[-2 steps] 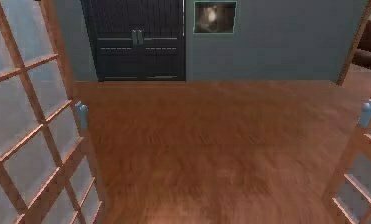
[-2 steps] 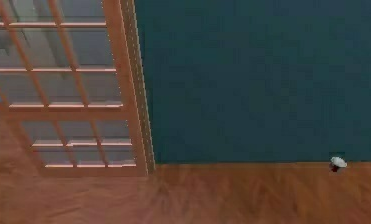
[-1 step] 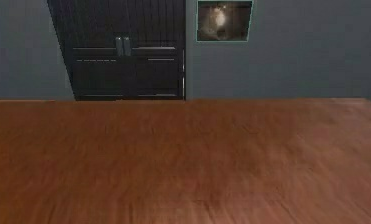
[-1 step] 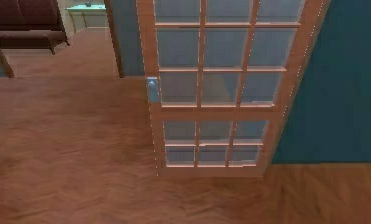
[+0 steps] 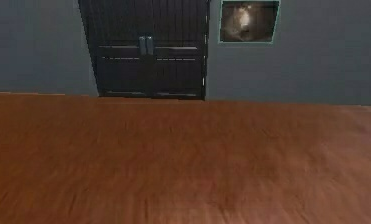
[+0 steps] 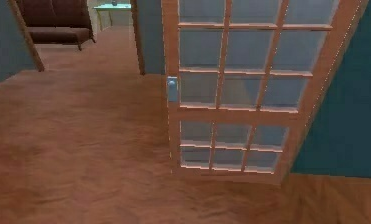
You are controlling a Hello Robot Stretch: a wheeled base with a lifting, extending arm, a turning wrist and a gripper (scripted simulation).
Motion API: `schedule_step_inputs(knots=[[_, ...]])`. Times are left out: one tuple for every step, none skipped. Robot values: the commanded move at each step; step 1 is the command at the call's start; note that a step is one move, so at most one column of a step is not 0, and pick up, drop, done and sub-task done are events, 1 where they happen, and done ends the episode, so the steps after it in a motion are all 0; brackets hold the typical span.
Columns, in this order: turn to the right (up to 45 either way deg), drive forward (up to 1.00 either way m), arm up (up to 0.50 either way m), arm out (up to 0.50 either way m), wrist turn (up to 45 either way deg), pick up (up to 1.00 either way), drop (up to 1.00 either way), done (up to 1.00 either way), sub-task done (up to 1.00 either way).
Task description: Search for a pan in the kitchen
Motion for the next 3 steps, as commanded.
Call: schedule_step_inputs(knots=[[0.0, 0.4, 0.0, 0.0, 0.0, 0.0, 0.0, 0.0, 0.0], [-39.0, 0.0, 0.0, 0.0, 0.0, 0.0, 0.0, 0.0, 0.0], [0.0, 0.45, 0.0, 0.0, 0.0, 0.0, 0.0, 0.0, 0.0]])
